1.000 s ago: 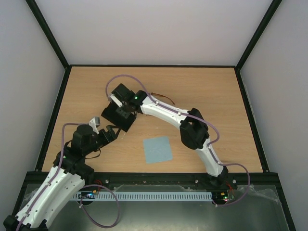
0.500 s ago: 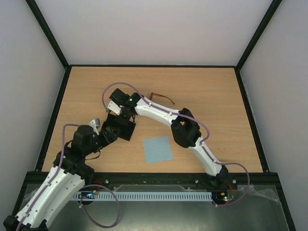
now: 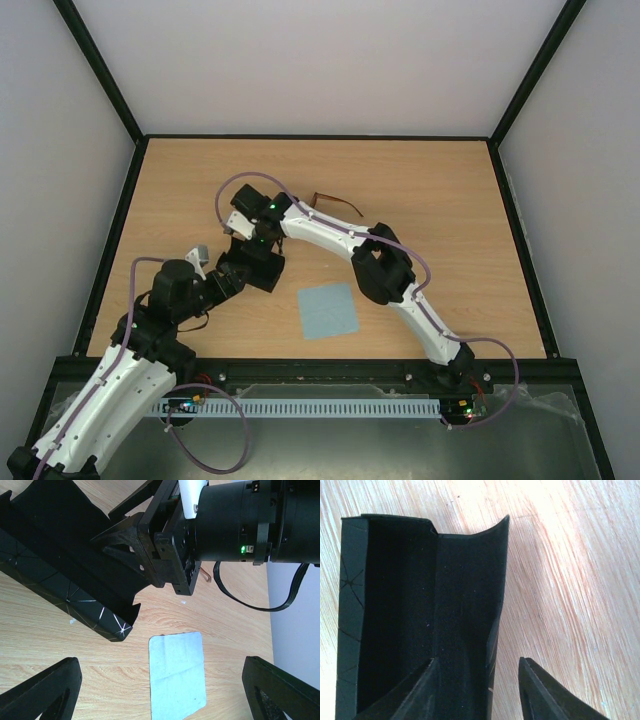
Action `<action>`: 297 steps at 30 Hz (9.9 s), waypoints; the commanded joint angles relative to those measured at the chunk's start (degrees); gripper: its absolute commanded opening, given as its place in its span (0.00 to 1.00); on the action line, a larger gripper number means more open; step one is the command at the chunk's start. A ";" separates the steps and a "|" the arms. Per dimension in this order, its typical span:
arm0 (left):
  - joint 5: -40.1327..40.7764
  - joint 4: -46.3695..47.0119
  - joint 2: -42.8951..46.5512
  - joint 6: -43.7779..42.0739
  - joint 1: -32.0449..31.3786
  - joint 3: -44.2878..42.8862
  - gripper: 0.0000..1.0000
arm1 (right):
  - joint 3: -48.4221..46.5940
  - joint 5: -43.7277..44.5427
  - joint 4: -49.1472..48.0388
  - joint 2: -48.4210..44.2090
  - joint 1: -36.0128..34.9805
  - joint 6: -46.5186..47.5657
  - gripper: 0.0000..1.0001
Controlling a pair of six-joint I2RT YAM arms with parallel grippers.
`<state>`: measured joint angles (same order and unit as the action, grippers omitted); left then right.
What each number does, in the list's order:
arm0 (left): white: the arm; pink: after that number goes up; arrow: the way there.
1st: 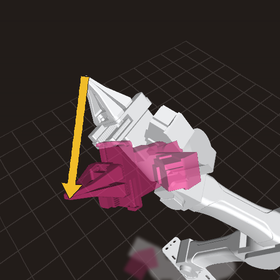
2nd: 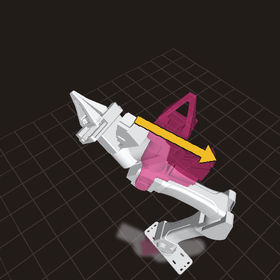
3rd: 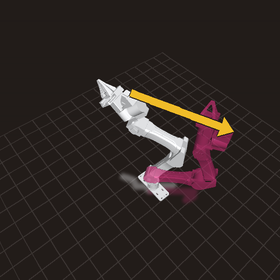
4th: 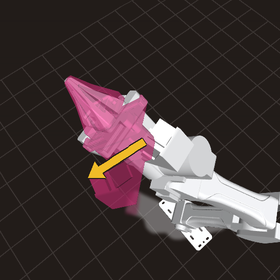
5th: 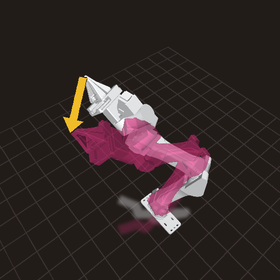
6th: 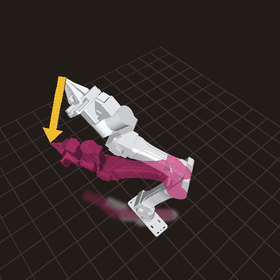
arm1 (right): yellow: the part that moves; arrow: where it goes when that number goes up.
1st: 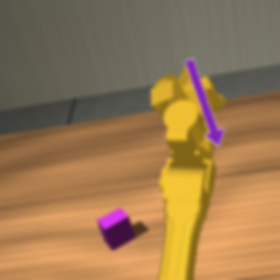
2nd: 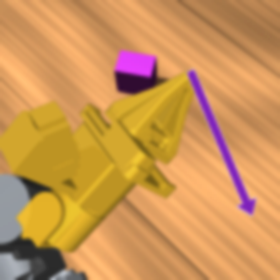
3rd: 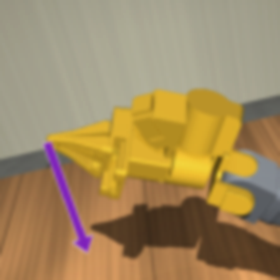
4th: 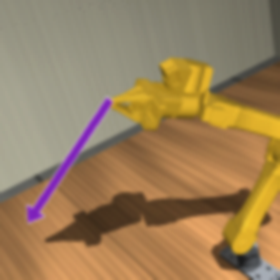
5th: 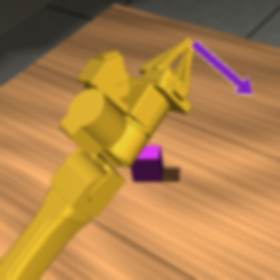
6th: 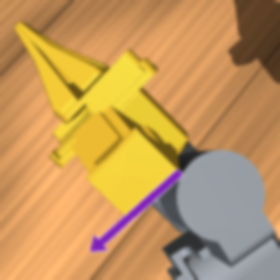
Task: Organize the sunglasses
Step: Place the sunglasses case at the center of the board, then adjust the sunglasses case at the center of the board, then fold the glasses cleaning cloth at the center of the board.
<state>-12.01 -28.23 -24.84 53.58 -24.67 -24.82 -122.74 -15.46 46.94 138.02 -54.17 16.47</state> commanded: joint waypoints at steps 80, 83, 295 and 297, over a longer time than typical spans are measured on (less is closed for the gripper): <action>-10.26 4.32 -8.00 -8.97 10.16 -5.20 0.99 | 67.46 6.51 -37.51 -47.00 4.43 -45.81 0.73; -12.15 4.60 -9.34 -9.98 10.05 -5.81 1.00 | 73.25 7.00 -36.44 -53.41 4.48 -48.01 0.99; 25.90 12.58 -71.39 -10.55 -34.13 -23.43 0.18 | 85.21 11.60 -34.83 -53.73 5.49 -48.55 0.01; 25.90 12.79 -71.72 -10.59 -34.13 -23.46 0.13 | 85.25 11.52 -34.88 -53.73 5.49 -48.62 0.01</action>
<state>13.37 -14.66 -94.85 43.40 -58.28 -47.35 -38.28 -4.45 12.86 85.78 -48.47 -31.53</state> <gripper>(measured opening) 0.165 0.016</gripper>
